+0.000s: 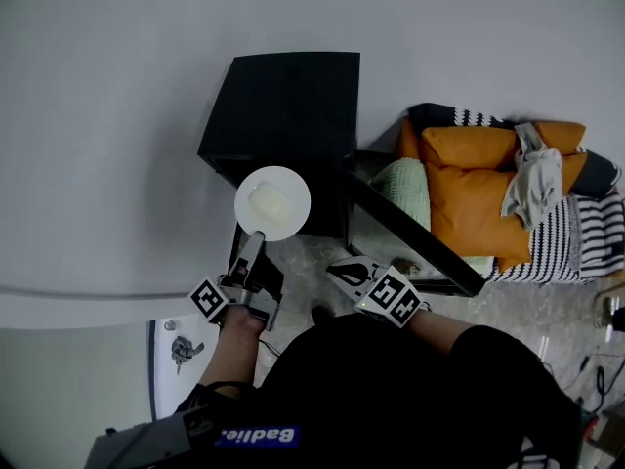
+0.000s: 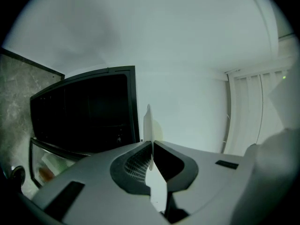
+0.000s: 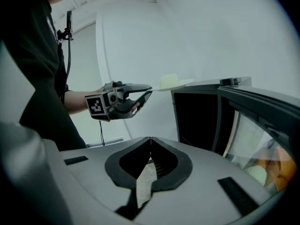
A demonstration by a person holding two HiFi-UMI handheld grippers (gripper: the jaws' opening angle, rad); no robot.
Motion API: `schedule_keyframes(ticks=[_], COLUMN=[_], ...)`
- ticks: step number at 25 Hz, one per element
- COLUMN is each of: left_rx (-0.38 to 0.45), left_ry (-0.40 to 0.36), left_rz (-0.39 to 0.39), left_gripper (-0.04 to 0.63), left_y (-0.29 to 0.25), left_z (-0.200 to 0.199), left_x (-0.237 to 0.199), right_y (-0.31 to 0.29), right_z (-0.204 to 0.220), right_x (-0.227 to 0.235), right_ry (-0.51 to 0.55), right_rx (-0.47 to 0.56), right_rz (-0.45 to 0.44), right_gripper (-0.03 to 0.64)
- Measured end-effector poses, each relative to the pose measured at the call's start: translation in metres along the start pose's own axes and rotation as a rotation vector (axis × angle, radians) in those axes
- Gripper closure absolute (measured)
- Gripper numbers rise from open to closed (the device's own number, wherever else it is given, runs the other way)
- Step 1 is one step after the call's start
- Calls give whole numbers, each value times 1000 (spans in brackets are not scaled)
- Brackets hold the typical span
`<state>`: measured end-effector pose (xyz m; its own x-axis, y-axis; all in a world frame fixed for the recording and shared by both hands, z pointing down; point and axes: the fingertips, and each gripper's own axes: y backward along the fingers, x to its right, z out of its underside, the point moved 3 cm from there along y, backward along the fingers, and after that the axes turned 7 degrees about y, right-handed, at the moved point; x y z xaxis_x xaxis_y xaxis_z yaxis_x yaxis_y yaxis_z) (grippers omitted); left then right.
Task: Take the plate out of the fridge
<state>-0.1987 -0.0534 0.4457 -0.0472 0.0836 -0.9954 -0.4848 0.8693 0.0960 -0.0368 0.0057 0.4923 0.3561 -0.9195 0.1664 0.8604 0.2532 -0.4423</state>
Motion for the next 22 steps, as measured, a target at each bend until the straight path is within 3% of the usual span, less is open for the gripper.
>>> schedule_keyframes(ticks=[22], left_rx=[79], left_ry=[-10], left_rz=[20], left_gripper=[578], left_y=[-79], left_z=[-55], left_x=[1], right_y=[7], right_z=[13], right_x=[11], right_ry=[-28], right_rx=[-43], right_rz=[27], right_gripper=[606])
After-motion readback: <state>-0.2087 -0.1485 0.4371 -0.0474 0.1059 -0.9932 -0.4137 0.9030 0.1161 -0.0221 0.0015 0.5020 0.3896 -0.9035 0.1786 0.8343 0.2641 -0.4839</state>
